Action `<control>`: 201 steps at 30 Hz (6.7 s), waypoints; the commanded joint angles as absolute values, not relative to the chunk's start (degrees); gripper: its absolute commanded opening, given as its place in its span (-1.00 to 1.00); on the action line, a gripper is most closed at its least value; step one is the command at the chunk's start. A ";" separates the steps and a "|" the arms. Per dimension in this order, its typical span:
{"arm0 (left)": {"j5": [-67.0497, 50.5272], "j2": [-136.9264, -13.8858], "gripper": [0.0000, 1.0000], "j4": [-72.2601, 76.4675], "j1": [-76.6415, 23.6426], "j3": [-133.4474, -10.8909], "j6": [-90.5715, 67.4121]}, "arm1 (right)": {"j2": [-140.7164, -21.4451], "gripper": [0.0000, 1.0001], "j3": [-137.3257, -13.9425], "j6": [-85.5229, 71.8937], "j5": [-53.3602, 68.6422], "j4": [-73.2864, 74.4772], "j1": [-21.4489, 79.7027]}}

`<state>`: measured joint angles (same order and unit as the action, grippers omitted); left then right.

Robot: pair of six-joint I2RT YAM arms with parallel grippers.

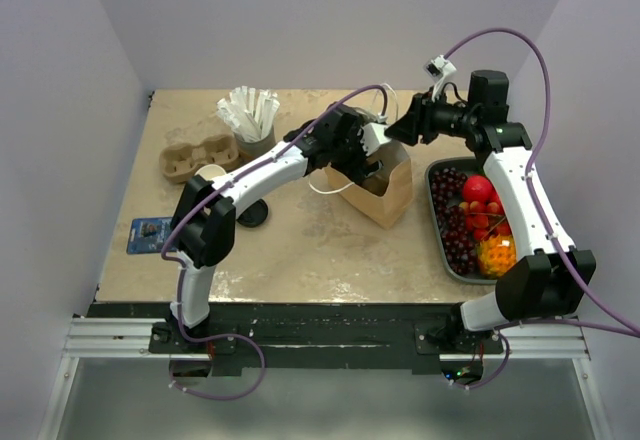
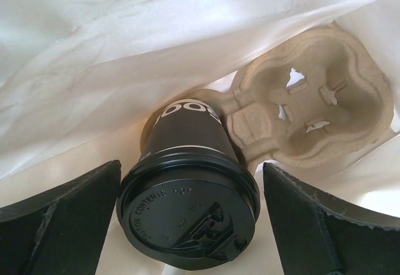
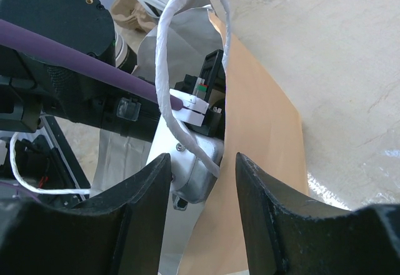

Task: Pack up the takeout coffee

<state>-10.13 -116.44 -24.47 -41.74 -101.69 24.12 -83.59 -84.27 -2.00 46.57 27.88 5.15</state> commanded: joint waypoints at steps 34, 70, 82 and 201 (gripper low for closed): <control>-20.92 -107.58 1.00 -11.07 -41.05 -104.76 17.49 | -82.44 -0.21 -82.62 3.25 39.20 35.77 5.36; -24.69 -105.47 1.00 -6.86 -38.41 -104.77 11.35 | -80.51 0.32 -90.96 -13.01 56.25 17.76 2.82; -28.04 -101.17 1.00 -3.34 -35.78 -111.44 5.89 | -82.53 0.32 -97.03 -14.68 53.53 16.08 1.41; -32.25 -111.62 -0.08 -27.77 -7.91 -109.68 23.20 | -87.54 0.19 -95.62 -12.30 45.26 15.29 1.23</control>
